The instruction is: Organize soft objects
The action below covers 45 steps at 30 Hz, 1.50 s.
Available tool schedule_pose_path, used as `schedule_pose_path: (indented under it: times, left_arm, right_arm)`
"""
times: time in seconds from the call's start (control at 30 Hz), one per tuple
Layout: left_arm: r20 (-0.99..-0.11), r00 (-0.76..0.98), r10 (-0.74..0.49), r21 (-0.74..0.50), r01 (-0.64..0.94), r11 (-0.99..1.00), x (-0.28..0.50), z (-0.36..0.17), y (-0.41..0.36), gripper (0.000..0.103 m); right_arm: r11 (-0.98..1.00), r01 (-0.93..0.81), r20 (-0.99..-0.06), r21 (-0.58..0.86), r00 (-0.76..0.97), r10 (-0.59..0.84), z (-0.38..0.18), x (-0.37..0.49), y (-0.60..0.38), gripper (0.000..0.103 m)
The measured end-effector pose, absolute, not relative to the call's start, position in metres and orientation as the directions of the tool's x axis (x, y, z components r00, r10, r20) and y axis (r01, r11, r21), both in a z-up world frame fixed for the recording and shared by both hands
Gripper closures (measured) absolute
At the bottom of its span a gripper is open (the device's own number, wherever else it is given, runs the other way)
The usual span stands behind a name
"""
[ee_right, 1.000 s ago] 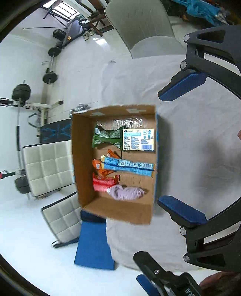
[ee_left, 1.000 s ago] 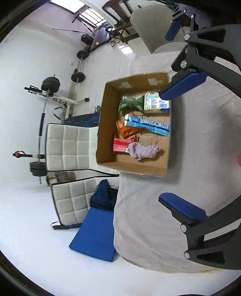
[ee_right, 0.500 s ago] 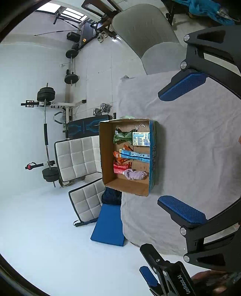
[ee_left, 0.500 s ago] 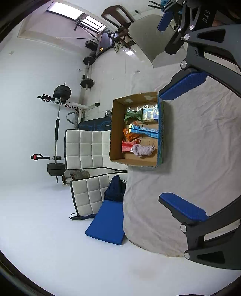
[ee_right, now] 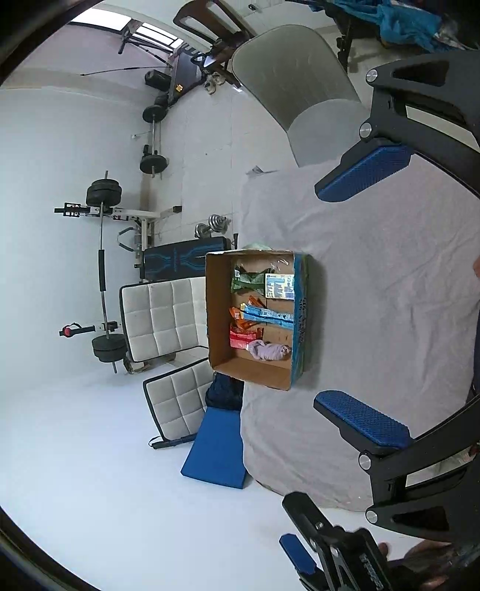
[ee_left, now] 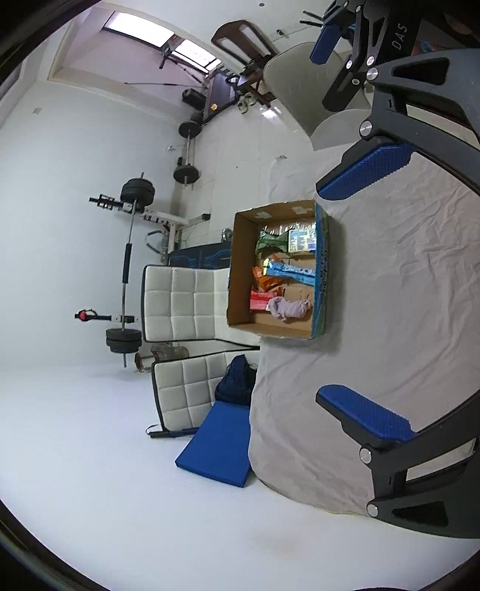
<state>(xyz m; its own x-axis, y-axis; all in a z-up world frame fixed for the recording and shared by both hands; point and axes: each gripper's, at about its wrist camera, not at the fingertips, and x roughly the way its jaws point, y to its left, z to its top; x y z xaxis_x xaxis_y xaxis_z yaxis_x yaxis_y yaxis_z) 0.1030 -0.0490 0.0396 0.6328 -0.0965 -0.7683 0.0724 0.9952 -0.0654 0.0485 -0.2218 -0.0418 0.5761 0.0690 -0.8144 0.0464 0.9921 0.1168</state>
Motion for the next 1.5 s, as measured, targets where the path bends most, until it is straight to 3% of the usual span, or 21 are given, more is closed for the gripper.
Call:
schedule_pose_path:
  times: [0.33,1.5]
  left_arm:
    - [-0.774,0.632,-0.029,-0.012,0.031,0.999,0.118,0.026,-0.046,0.0]
    - [-0.751,0.66,-0.017,-0.009,0.016,1.0,0.116,0.024,-0.039,0.0]
  right_arm:
    - [0.997,0.055,-0.798,0.06,0.603,0.015,-0.048,0.066,-0.213,0.0]
    - [0.996,0.07,-0.778,0.062,0.629,0.004,-0.04,0.071,-0.211,0.0]
